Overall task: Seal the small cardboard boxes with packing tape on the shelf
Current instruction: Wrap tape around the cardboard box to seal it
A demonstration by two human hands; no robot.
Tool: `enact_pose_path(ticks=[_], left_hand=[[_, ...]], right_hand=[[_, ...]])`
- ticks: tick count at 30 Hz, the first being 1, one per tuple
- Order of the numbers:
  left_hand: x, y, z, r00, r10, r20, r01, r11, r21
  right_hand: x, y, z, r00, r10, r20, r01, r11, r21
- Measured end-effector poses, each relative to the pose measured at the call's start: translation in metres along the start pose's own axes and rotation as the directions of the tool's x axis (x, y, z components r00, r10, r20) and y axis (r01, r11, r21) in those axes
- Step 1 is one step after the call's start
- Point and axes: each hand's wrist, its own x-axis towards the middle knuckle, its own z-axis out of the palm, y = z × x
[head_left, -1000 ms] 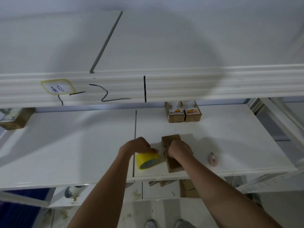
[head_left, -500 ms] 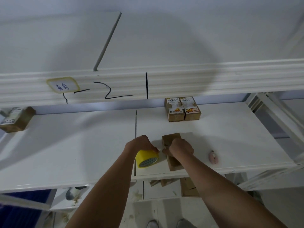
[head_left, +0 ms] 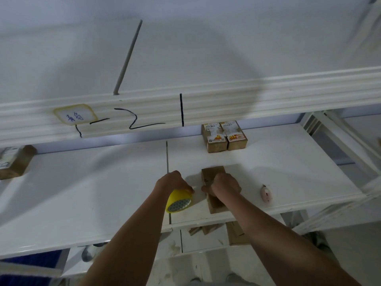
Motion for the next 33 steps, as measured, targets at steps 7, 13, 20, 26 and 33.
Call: enact_pose_path(ticks=[7, 13, 20, 26, 33], left_hand=[[0.0, -0.004, -0.012, 0.999, 0.027, 0.043, -0.028, 0.999, 0.02], [0.001, -0.002, -0.023, 0.997, 0.047, 0.068, -0.049, 0.998, 0.029], [0.003, 0.015, -0.022, 0.993, 0.043, 0.107, -0.052, 0.995, 0.088], [0.005, 0.028, -0.026, 0.988, 0.029, 0.153, -0.048, 0.991, 0.123], [0.009, 0.036, -0.022, 0.977, 0.009, 0.212, -0.034, 0.993, 0.115]], right_hand=[[-0.005, 0.012, -0.027, 0.975, -0.205, 0.087, 0.2, 0.978, 0.066], [-0.003, 0.029, -0.034, 0.943, -0.246, 0.226, 0.152, 0.918, 0.366], [0.004, 0.047, -0.03, 0.9, -0.276, 0.336, 0.061, 0.845, 0.531], [0.016, 0.055, -0.033, 0.883, -0.261, 0.391, -0.009, 0.822, 0.57], [0.022, 0.057, -0.044, 0.836, -0.251, 0.487, -0.032, 0.865, 0.5]])
